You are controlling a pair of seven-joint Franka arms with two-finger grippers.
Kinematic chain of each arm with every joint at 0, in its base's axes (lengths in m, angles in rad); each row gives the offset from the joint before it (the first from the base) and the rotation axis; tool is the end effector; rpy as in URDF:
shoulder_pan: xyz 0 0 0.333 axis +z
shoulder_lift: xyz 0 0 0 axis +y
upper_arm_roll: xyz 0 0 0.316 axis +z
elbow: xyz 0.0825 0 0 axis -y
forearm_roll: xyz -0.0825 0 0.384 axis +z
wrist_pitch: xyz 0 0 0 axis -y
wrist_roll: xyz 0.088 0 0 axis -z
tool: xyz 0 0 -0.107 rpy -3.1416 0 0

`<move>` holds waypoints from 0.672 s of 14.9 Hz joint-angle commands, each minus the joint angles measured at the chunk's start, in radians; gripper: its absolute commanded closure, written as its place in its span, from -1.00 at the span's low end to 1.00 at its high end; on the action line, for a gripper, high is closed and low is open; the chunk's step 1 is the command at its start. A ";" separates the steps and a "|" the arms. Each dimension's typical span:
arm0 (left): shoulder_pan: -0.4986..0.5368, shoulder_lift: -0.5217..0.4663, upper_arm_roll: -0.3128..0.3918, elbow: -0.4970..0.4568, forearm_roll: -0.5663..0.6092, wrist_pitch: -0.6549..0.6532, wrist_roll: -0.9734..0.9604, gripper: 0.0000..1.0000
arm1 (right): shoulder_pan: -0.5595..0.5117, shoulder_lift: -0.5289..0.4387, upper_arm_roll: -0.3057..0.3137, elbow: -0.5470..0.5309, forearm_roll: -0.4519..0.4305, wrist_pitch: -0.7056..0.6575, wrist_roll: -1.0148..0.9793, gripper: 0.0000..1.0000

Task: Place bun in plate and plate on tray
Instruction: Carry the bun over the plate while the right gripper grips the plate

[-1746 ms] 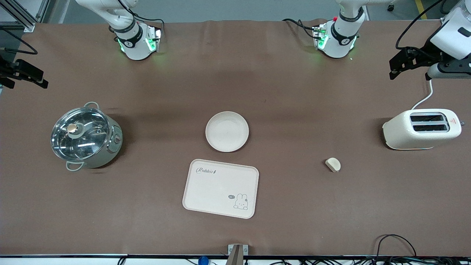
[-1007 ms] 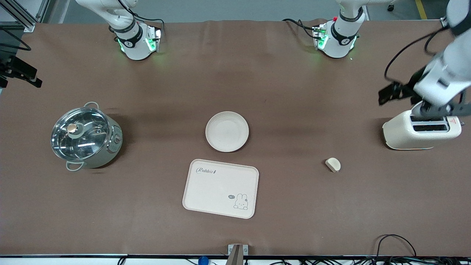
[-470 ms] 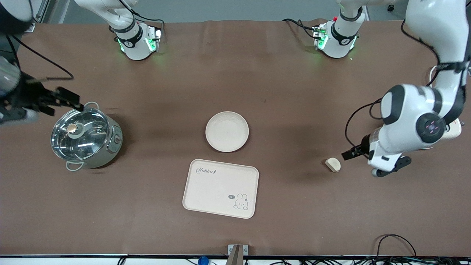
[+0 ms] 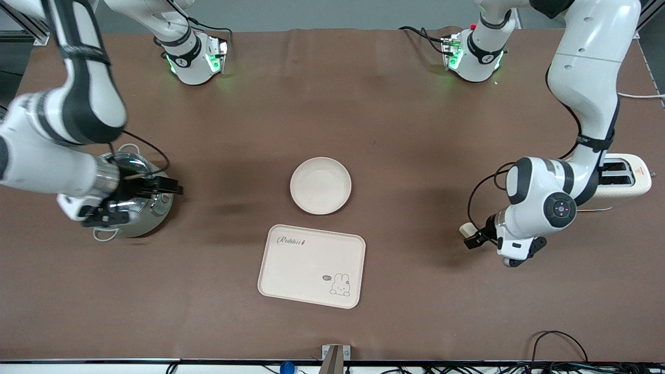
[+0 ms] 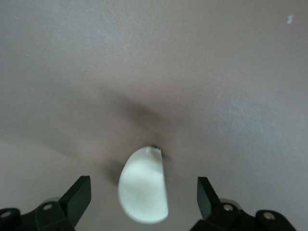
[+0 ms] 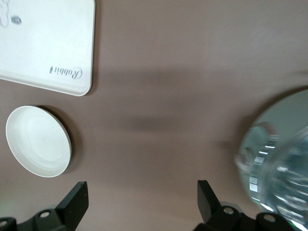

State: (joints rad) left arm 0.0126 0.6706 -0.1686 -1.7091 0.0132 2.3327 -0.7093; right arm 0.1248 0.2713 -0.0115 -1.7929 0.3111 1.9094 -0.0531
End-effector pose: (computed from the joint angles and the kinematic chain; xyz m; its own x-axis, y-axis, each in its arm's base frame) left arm 0.6632 -0.0935 0.2027 0.8353 0.5422 -0.0915 0.5475 -0.8355 0.0469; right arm 0.6070 0.0916 0.3898 0.9863 0.0608 -0.1535 0.0165 -0.9612 -0.2752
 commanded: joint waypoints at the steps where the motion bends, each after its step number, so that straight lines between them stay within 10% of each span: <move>1: -0.003 0.027 -0.002 0.016 0.017 0.011 -0.030 -0.54 | 0.099 -0.050 -0.005 -0.225 0.116 0.205 0.009 -1.00; 6: -0.039 0.032 -0.005 0.014 0.001 0.010 -0.042 0.37 | 0.301 0.026 -0.005 -0.395 0.327 0.535 0.009 -1.00; 10: -0.127 0.007 -0.098 0.034 0.007 0.001 -0.293 0.40 | 0.481 0.124 -0.007 -0.395 0.462 0.742 0.009 -1.00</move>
State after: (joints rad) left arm -0.0583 0.7010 -0.2230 -1.6883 0.0127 2.3423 -0.8671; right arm 0.5167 0.3583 -0.0063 -2.1839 0.7017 2.5662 -0.0459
